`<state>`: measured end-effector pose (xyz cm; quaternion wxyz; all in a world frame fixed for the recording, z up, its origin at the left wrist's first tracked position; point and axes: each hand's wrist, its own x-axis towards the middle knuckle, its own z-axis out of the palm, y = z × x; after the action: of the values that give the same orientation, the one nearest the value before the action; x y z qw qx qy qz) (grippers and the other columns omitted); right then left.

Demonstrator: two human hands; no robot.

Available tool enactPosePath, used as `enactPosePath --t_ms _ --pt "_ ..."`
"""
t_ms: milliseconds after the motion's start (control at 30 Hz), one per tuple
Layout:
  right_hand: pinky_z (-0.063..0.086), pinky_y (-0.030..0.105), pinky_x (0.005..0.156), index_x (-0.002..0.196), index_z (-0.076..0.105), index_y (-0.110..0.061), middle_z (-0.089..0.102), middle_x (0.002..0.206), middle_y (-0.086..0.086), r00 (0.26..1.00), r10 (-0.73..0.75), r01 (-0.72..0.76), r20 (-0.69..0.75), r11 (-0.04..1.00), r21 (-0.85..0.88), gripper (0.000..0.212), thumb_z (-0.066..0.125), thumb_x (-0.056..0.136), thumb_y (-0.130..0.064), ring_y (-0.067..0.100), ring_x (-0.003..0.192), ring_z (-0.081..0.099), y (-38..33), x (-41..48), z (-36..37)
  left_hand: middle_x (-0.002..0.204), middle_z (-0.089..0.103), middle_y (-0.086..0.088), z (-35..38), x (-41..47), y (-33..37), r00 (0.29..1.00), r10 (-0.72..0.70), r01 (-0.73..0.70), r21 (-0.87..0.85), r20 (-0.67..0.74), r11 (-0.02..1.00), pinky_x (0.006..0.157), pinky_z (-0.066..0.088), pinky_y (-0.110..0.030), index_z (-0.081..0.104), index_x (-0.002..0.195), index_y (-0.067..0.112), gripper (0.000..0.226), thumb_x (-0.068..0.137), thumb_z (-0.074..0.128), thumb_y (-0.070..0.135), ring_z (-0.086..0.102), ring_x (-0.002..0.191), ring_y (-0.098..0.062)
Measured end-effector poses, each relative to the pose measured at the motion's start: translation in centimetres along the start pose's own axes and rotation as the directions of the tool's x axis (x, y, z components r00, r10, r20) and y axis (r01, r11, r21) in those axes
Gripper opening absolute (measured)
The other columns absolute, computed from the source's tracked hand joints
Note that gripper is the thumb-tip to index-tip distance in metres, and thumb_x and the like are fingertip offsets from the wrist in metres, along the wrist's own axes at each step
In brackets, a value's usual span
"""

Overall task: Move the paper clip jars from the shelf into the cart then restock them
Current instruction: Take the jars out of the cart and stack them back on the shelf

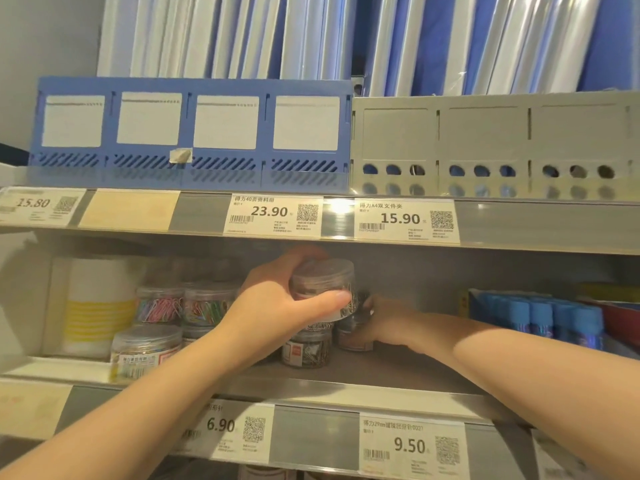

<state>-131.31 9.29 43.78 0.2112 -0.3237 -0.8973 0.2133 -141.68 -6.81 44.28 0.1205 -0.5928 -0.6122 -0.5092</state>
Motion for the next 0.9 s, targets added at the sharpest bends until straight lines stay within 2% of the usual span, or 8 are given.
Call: enactPosePath --t_ms 167,267,400,533,600,667,767,900 --pt "0.037 0.02 0.067 0.081 0.049 -0.028 0.059 0.098 -0.005 0.999 -0.037 0.035 -0.035 0.999 -0.039 0.031 0.076 0.073 -0.04 0.012 0.096 0.056 0.5 0.8 0.5 0.103 0.059 0.027 0.3 0.0 0.0 1.0 0.006 -0.006 -0.003 0.029 1.0 0.067 0.042 -0.003 0.051 0.101 0.052 0.051 0.055 0.065 0.066 0.055 0.086 0.016" --pt "0.034 0.014 0.059 0.08 0.058 -0.03 0.059 0.085 -0.013 0.998 -0.06 0.062 0.036 0.997 -0.042 0.02 0.074 0.075 -0.04 0.003 0.079 0.054 0.4 1.0 0.0 0.098 0.058 0.027 0.3 -0.2 0.2 0.998 0.001 -0.001 -0.006 0.059 1.0 0.062 0.04 -0.002 0.048 0.098 0.051 0.042 0.067 0.075 0.051 0.055 0.077 0.018" --pt "0.043 0.026 0.08 0.116 0.06 -0.027 0.06 0.12 -0.004 0.996 -0.091 0.084 -0.017 0.965 -0.248 0.037 0.062 0.083 -0.044 0.012 0.1 0.055 -1.1 0.5 -3.3 0.094 0.053 0.027 0.3 -0.7 0.4 0.997 0.002 -0.004 0.021 0.074 1.0 0.059 0.037 0.0 0.041 0.108 0.049 0.054 0.065 0.073 0.047 0.052 0.07 0.02" --pt "0.042 0.026 0.1 0.119 0.055 -0.035 0.059 0.123 -0.014 0.937 -0.275 0.234 0.218 0.953 0.195 0.028 0.056 0.091 -0.032 0.003 0.112 0.057 -2.6 -4.5 -6.8 0.09 0.057 0.024 0.1 -0.8 0.5 0.996 0.015 -0.015 0.007 0.091 1.0 0.06 0.039 -0.003 0.04 0.116 0.043 0.06 0.067 0.074 0.043 0.055 0.071 0.017" --pt "0.044 0.028 0.1 0.126 0.052 -0.032 0.061 0.123 -0.014 0.894 -0.358 0.257 0.271 0.903 0.344 0.048 0.062 0.08 -0.042 0.002 0.112 0.058 -3.4 -6.7 -7.0 0.088 0.06 0.021 0.1 -0.7 0.4 0.996 0.026 -0.027 0.013 0.083 1.0 0.059 0.039 -0.005 0.038 0.113 0.043 0.059 0.069 0.076 0.043 0.056 0.068 0.014" --pt "0.047 0.028 0.098 0.129 0.05 -0.031 0.06 0.123 -0.015 0.891 -0.379 0.292 0.251 0.9 0.322 0.063 0.071 0.072 -0.047 0.0 0.111 0.058 -4.2 -7.5 -6.0 0.088 0.062 0.017 0.2 -0.8 0.5 0.997 0.036 -0.039 0.03 0.072 0.999 0.057 0.04 -0.007 0.035 0.112 0.045 0.063 0.062 0.073 0.055 0.056 0.066 0.011" --pt "0.051 0.03 0.094 0.126 0.052 -0.029 0.057 0.123 -0.01 0.94 -0.302 0.256 0.159 0.931 0.26 0.06 0.077 0.072 -0.039 0.007 0.108 0.059 -5.3 -7.0 -4.2 0.085 0.062 0.019 0.3 -0.8 0.5 0.995 0.051 -0.056 0.063 0.087 0.996 0.056 0.039 -0.007 0.032 0.111 0.046 0.068 0.06 0.077 0.052 0.056 0.066 0.01" --pt "0.051 0.018 0.087 0.098 0.068 -0.032 0.062 0.115 -0.011 0.953 -0.216 0.146 0.213 0.943 0.3 0.019 0.069 0.079 -0.031 0.007 0.108 0.057 -5.5 -6.7 -4.7 0.082 0.066 0.023 0.2 -0.8 0.3 0.999 0.018 -0.019 0.02 0.043 1.0 0.063 0.045 -0.007 0.038 0.116 0.041 0.074 0.055 0.077 0.052 0.06 0.072 0.011"
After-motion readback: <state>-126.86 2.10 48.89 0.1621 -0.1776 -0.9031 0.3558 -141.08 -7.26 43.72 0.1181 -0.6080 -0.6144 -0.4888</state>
